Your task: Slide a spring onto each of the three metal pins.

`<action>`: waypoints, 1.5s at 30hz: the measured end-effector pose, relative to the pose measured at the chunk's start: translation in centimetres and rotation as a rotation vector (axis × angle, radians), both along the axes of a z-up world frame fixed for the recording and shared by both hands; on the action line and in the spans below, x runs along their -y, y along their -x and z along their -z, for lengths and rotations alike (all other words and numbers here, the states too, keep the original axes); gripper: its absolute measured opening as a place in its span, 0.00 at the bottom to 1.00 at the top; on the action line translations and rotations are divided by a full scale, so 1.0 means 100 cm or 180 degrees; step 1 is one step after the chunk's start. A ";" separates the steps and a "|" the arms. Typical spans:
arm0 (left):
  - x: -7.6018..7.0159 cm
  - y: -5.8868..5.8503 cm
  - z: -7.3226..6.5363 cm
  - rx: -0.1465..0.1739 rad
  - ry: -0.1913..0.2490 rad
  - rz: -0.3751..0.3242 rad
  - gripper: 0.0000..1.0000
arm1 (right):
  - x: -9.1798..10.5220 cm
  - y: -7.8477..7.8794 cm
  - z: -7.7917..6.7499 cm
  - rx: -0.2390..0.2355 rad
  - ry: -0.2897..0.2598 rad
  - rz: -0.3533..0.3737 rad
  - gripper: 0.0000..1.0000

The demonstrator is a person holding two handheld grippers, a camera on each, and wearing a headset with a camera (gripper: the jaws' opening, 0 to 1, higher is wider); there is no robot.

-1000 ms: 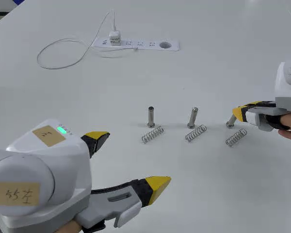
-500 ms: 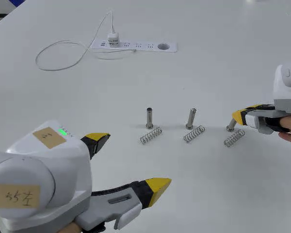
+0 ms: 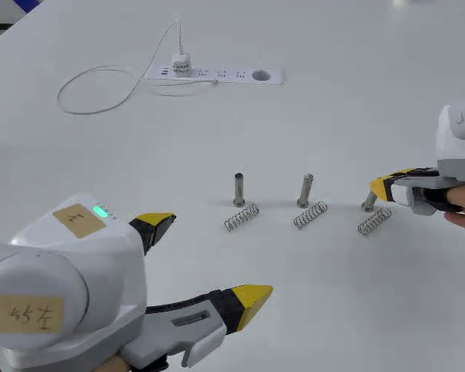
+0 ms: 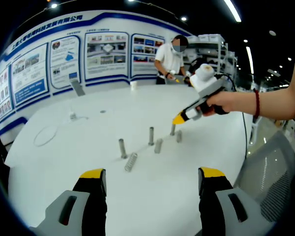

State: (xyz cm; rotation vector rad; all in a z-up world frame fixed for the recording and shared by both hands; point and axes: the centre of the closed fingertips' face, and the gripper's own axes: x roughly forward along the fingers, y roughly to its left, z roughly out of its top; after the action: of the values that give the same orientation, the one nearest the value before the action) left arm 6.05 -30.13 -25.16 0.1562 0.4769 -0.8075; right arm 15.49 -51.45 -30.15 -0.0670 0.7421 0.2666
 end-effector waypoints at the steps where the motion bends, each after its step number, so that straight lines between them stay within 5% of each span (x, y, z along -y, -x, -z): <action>1: 0.000 0.000 0.000 -0.0002 -0.0004 -0.0003 0.78 | 0.000 0.000 0.000 -0.0001 0.0010 -0.0013 0.09; 9: -0.001 -0.001 0.001 -0.0002 -0.0027 -0.0016 0.78 | 0.000 0.000 0.000 0.0025 -0.0014 -0.0024 0.10; 24: -0.006 -0.009 0.004 0.0023 -0.0137 -0.0018 0.75 | -0.004 0.003 -0.015 0.0221 -0.0282 0.0089 0.29; 45: -0.007 -0.048 0.015 0.0129 -0.0347 0.0127 0.61 | -0.014 0.043 -0.043 0.0551 -0.0516 -0.0072 0.50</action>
State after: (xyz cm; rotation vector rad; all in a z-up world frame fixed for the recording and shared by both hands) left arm 10.82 -29.39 -26.70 0.2833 0.4811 -0.8162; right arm 11.18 -50.09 -25.87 0.0546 0.5460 0.3374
